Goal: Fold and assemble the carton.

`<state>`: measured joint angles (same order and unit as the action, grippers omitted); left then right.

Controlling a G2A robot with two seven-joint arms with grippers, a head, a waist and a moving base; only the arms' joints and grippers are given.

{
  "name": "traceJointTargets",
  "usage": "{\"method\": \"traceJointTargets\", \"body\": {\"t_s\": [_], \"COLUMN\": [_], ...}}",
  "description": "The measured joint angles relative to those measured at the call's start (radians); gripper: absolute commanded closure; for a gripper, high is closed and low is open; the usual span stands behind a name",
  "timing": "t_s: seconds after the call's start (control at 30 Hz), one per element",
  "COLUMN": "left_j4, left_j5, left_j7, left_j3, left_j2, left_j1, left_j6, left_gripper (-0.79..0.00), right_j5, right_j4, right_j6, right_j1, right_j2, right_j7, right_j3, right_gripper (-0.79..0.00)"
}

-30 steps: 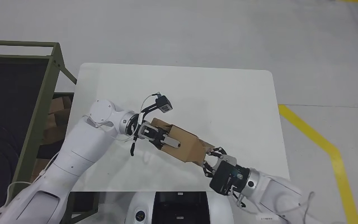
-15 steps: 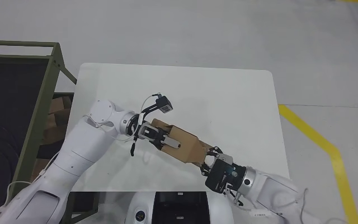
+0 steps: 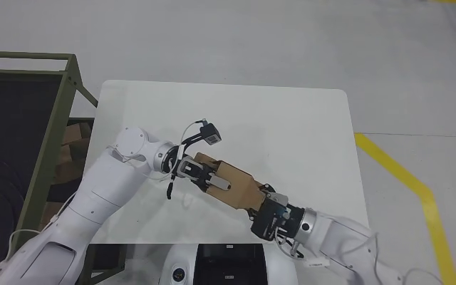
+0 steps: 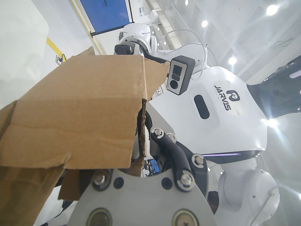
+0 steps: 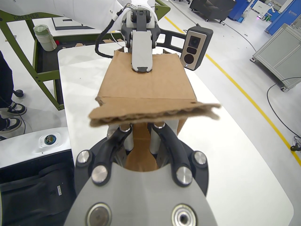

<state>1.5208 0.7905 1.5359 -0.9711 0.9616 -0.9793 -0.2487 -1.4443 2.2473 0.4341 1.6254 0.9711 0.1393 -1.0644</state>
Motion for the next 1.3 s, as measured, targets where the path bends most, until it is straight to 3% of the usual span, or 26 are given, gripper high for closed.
{"method": "traceJointTargets", "body": {"t_s": [0.77, 1.3], "left_j4": [-0.005, -0.019], "left_j5": [0.009, 0.041], "left_j7": [0.0, 0.0], "left_j3": [0.003, -0.053], "left_j2": [-0.003, -0.009], "left_j1": [0.003, -0.011], "left_j6": [-0.01, -0.034], "left_gripper": [0.0, 0.0], "right_j5": [0.011, 0.017], "right_j4": [-0.012, 0.003], "right_j6": [0.004, 0.042], "right_j1": [-0.032, 0.087], "right_j2": [0.015, -0.005], "right_j7": [0.028, -0.131], "right_j3": [0.022, -0.104], "right_gripper": [-0.099, -0.108]}}
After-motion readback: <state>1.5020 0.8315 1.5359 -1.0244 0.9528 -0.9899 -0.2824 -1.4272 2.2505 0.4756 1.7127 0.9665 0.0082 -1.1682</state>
